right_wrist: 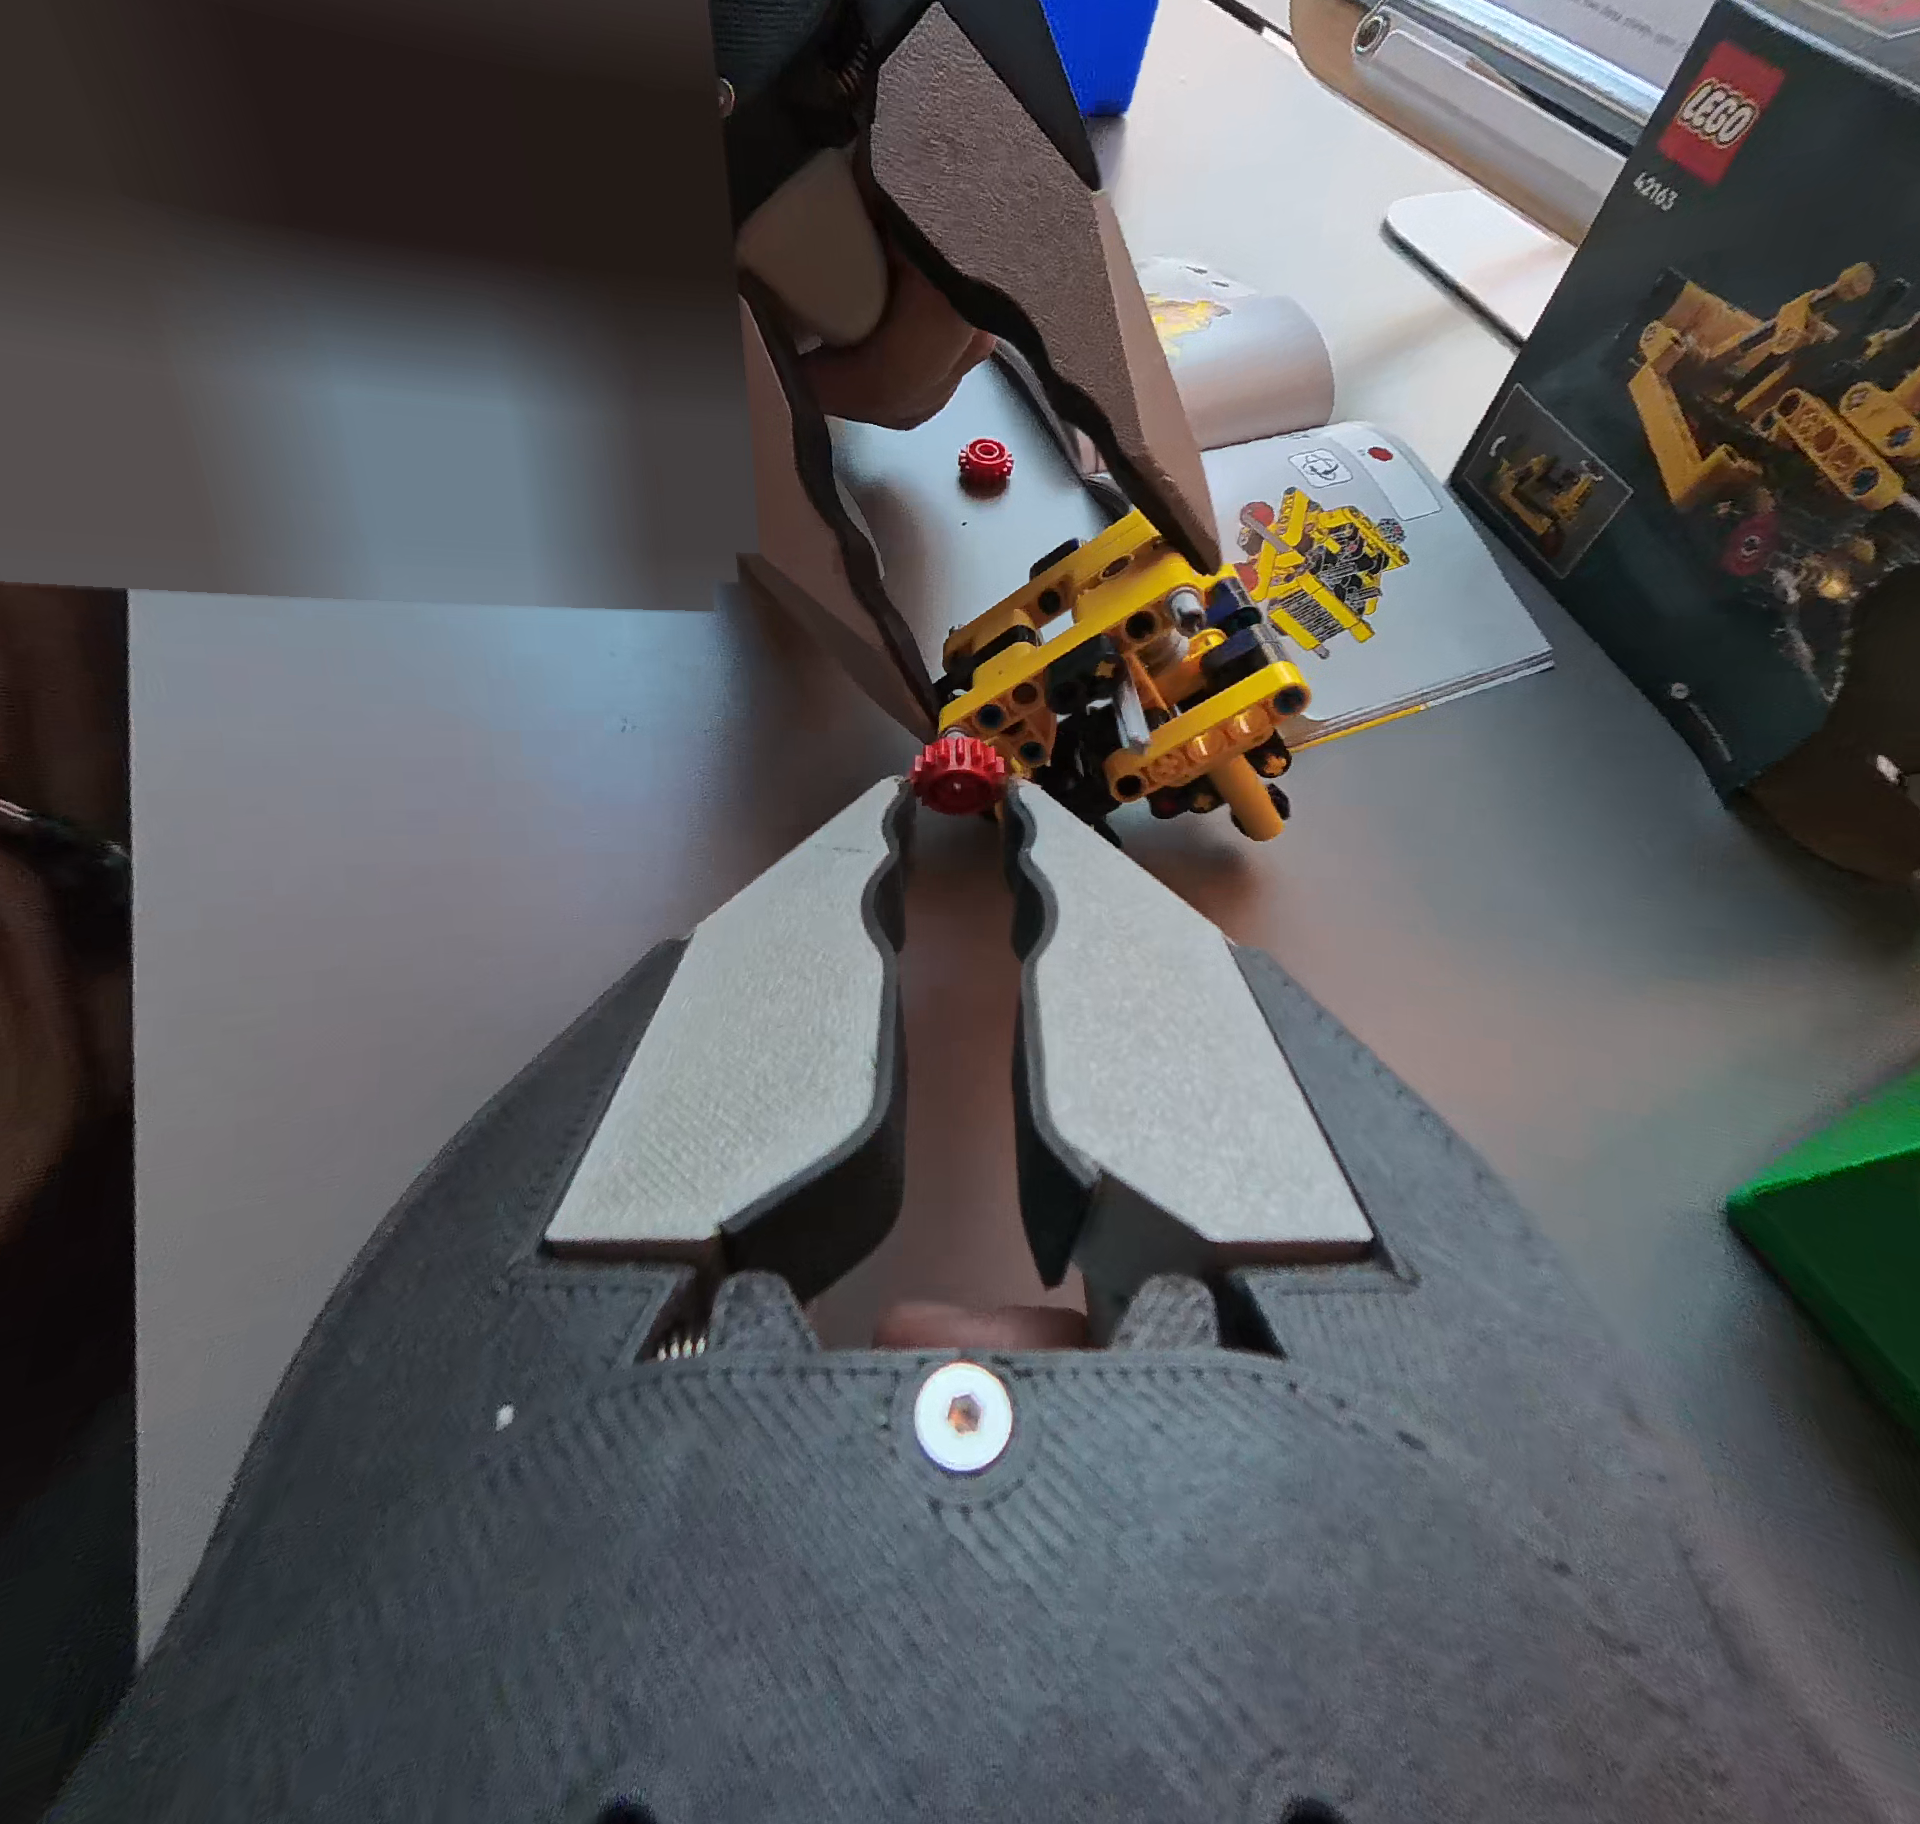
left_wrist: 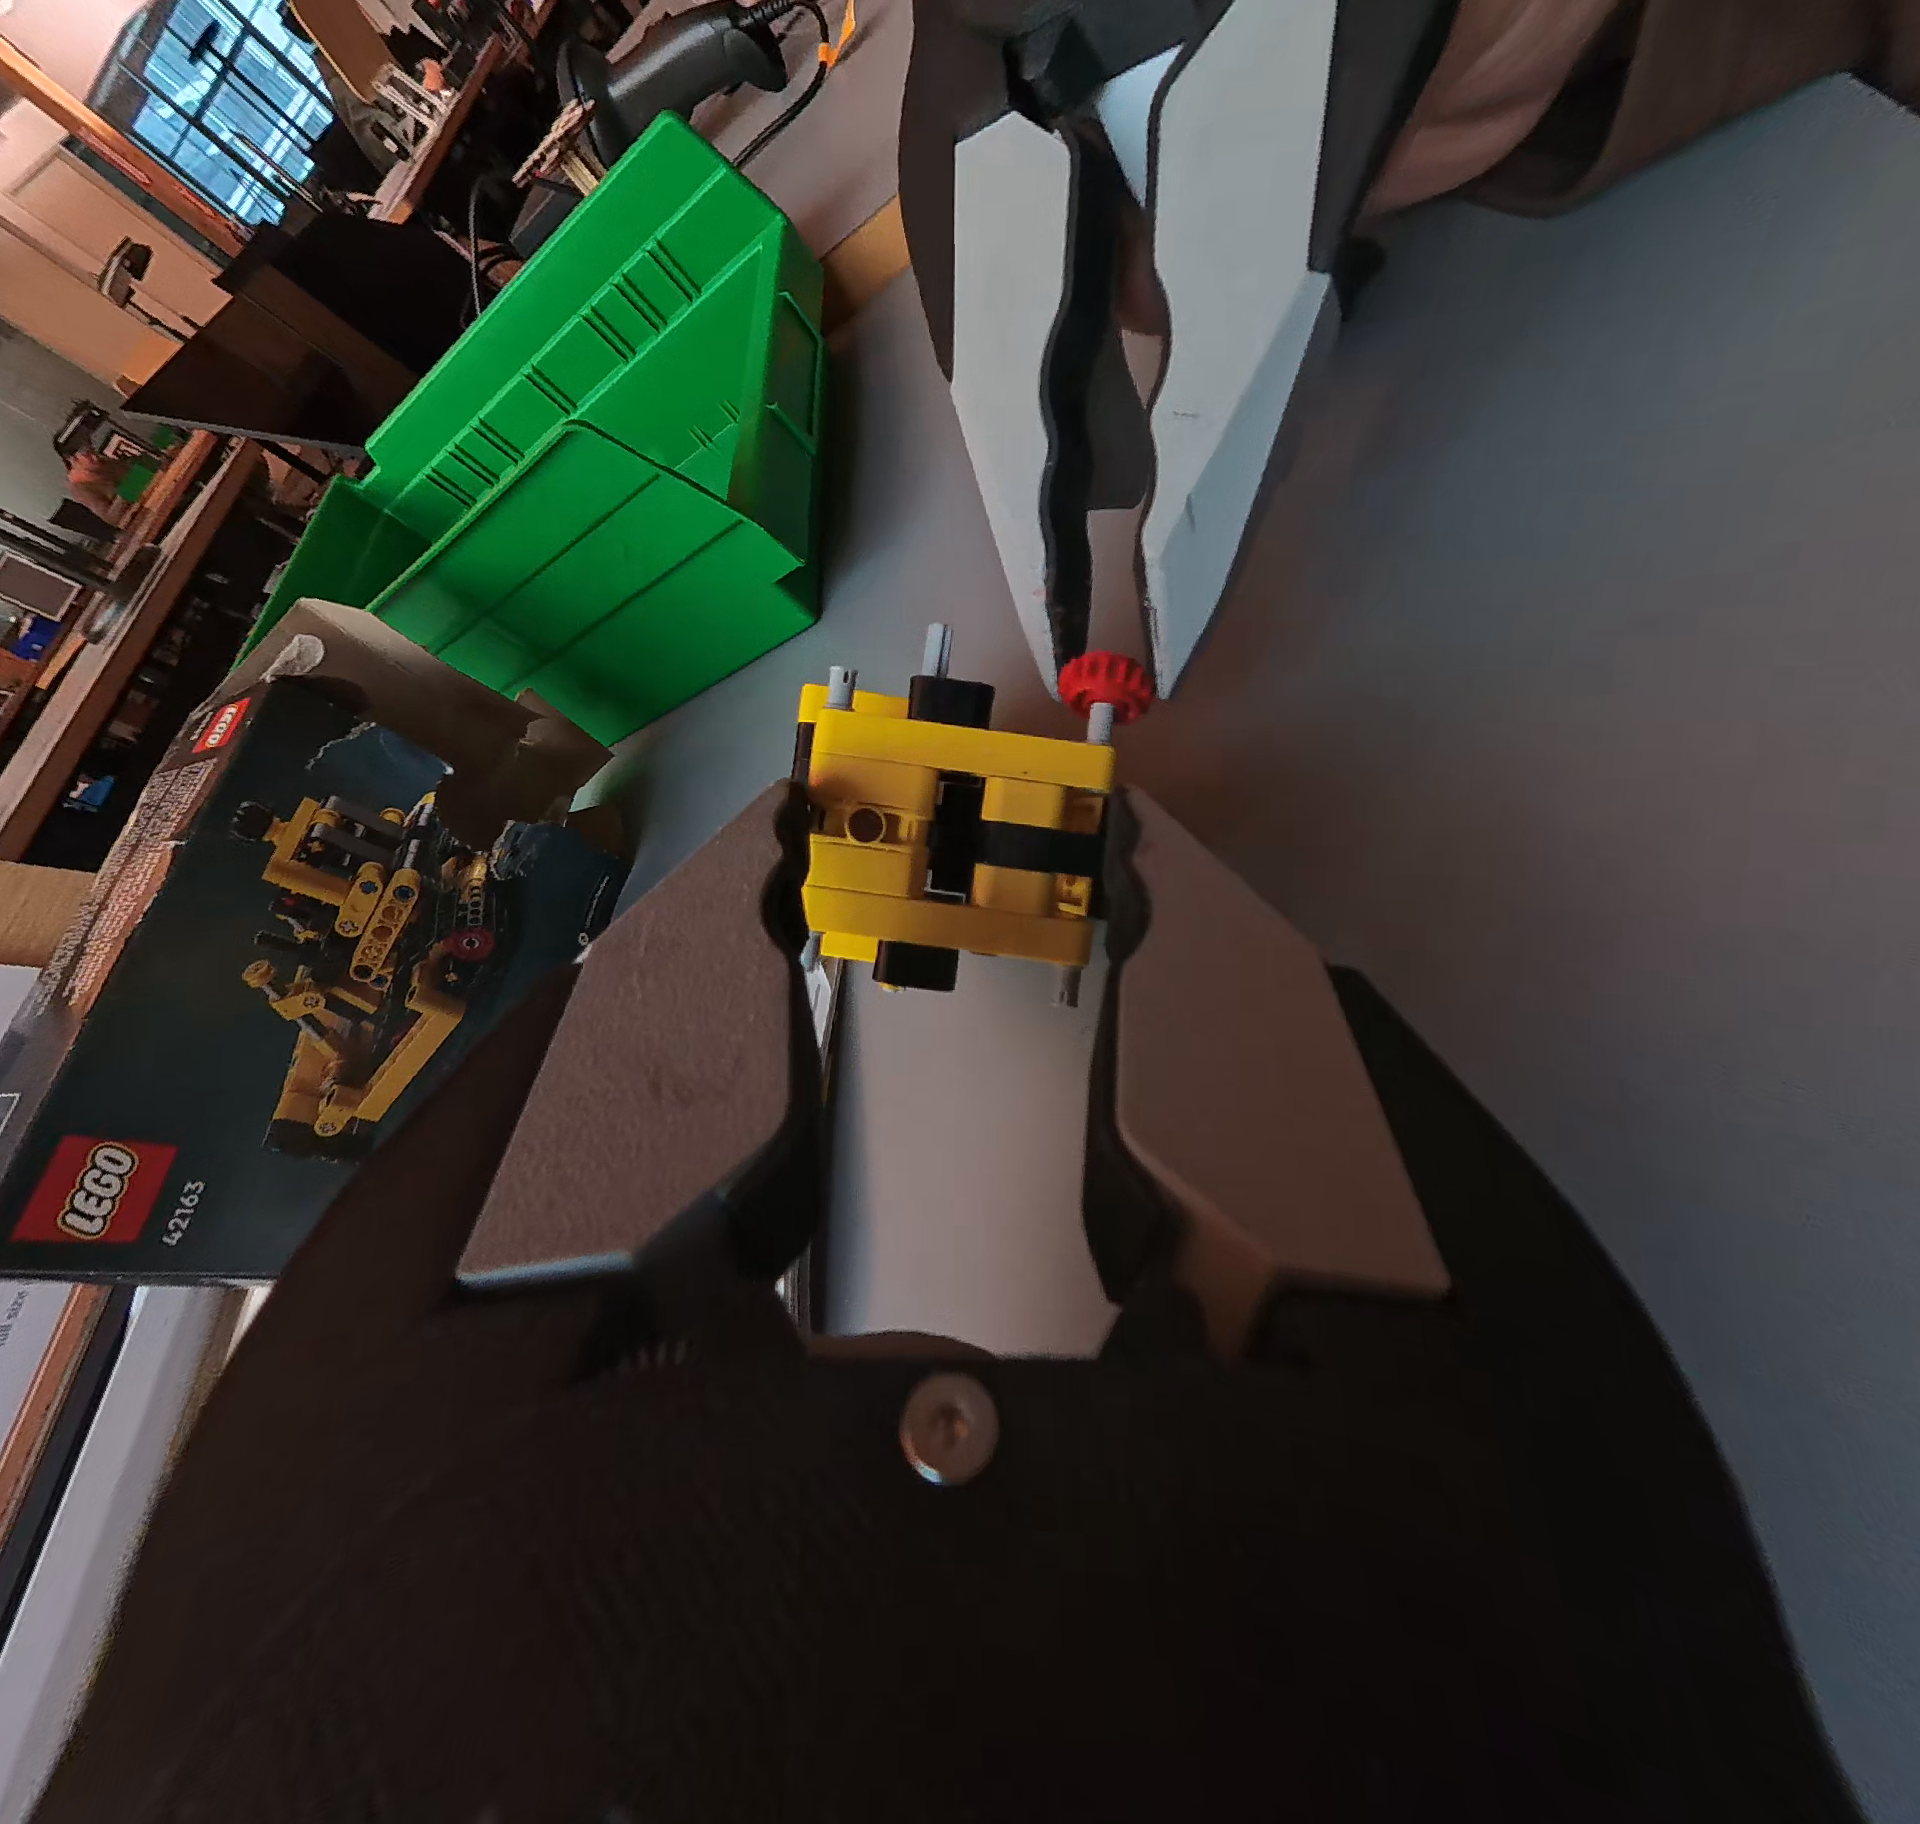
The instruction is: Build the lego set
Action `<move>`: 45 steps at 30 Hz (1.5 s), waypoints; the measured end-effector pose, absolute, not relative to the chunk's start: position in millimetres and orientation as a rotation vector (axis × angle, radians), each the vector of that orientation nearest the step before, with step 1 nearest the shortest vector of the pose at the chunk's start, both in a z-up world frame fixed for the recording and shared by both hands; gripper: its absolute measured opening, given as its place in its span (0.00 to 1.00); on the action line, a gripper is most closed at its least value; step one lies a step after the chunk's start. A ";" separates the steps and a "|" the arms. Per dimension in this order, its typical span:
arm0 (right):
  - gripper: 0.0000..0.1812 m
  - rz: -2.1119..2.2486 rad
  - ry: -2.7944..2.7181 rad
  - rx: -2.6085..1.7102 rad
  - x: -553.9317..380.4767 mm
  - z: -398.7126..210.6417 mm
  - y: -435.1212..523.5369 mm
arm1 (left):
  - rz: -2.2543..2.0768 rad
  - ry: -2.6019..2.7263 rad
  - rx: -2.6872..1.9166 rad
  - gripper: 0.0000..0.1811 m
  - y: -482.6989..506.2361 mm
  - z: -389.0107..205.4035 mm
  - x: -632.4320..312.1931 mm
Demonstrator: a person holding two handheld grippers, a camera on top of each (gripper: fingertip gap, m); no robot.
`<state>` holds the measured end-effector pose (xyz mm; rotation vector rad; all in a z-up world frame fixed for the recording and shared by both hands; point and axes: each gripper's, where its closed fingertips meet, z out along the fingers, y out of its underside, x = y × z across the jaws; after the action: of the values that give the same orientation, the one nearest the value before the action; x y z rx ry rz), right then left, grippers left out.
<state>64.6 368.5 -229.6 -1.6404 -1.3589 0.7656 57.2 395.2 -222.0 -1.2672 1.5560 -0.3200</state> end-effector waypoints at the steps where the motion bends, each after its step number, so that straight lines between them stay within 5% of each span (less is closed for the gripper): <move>1: 0.07 0.782 -1.354 -1.642 64.8 -228.8 368.5 | -0.327 1.552 -1.270 0.30 395.6 -221.9 57.0; 32: 0.07 0.302 -1.512 -1.579 66.8 -229.1 371.8 | -0.343 1.556 -1.291 0.30 396.9 -224.2 56.4; 45: 0.08 0.123 -1.885 -2.035 112.4 -269.6 355.7 | -0.359 1.499 -1.296 0.30 401.9 -224.3 54.0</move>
<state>112.4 355.7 -269.6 -2.0345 -1.8850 0.1231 54.0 401.9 -224.3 -1.2964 1.4987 -0.3591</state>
